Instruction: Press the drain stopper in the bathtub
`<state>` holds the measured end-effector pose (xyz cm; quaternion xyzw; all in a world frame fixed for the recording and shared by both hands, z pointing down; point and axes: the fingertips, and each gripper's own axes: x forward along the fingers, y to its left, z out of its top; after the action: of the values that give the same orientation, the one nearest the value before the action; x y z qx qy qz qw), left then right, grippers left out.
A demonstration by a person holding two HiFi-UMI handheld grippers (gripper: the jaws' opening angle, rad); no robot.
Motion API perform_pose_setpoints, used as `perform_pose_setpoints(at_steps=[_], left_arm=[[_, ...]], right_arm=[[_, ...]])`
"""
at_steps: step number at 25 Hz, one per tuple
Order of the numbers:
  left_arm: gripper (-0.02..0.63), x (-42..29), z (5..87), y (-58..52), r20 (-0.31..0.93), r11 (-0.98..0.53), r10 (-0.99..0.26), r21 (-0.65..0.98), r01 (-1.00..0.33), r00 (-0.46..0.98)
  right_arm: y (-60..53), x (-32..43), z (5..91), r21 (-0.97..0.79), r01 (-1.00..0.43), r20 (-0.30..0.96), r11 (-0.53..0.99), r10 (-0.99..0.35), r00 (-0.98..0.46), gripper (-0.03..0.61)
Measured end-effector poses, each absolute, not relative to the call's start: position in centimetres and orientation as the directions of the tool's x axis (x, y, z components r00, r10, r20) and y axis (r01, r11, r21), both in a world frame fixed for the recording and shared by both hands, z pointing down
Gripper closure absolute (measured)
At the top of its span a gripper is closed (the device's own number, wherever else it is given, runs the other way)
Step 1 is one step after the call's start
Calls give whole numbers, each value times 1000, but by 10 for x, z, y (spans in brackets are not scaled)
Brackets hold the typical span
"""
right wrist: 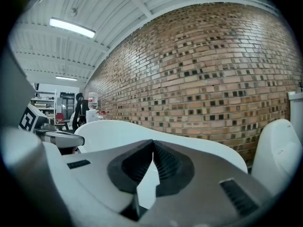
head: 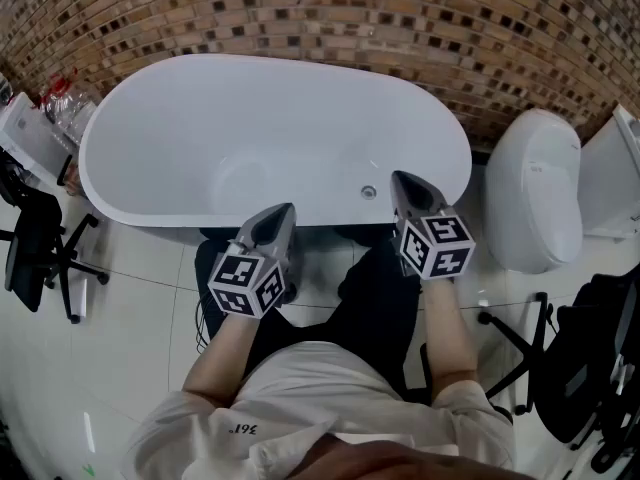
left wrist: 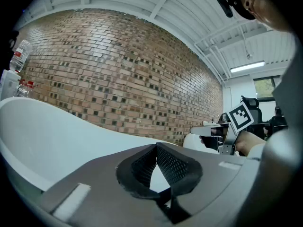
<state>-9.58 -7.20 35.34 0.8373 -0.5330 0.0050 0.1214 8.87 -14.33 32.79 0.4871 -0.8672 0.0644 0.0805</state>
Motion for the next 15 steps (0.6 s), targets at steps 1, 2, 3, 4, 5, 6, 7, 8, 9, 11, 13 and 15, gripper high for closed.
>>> perform_pose_setpoints(at_steps=[1,2,3,4,5,6,7,8,9,11,13,15], left_arm=[[607,-96,353,-73,138,-403,-891,199,-893,433],[607,-96,353,-73,138,-405,-890,199,-892,435],[607,-96,353,-74,139,-406,-889,200,-892,436],[607,-95,353,-74,139,-408,-888,201,-891,438],[607,-95,352,-74,140,-410,-887,202,-889,440],[607,-94,352,-74,140,-412,-886,203,-888,443],[607,-93,353,-74,141,-413,-885,203,-888,444],[607,-93,353,-74,142,-414,-884,204,-887,445],[607,-93,353,-74,142,-415,-884,204,-887,446],[607,-93,353,-74,143,-415,-883,206,-886,447],[607,-94,353,-75,144,-415,-883,208,-886,447],[607,-94,353,-75,145,-414,-883,210,-886,447]], right_arm=[[-143,89,328,-33,-856,202,516,-835,-511,571],[-144,89,327,-33,-857,203,515,-836,-510,571],[-144,89,328,-34,-857,204,514,-836,-510,571],[-144,90,328,-36,-857,207,514,-835,-510,571],[-145,90,329,-40,-856,209,515,-834,-511,571],[-145,90,330,-45,-855,212,516,-832,-513,571],[-145,91,331,-49,-855,214,516,-831,-514,571],[-145,91,331,-51,-855,215,517,-830,-515,571],[-145,91,332,-51,-854,216,517,-829,-515,571],[-145,90,332,-51,-853,219,519,-828,-516,571],[-145,90,332,-51,-854,222,518,-828,-515,571],[-145,90,332,-52,-855,223,516,-828,-514,571]])
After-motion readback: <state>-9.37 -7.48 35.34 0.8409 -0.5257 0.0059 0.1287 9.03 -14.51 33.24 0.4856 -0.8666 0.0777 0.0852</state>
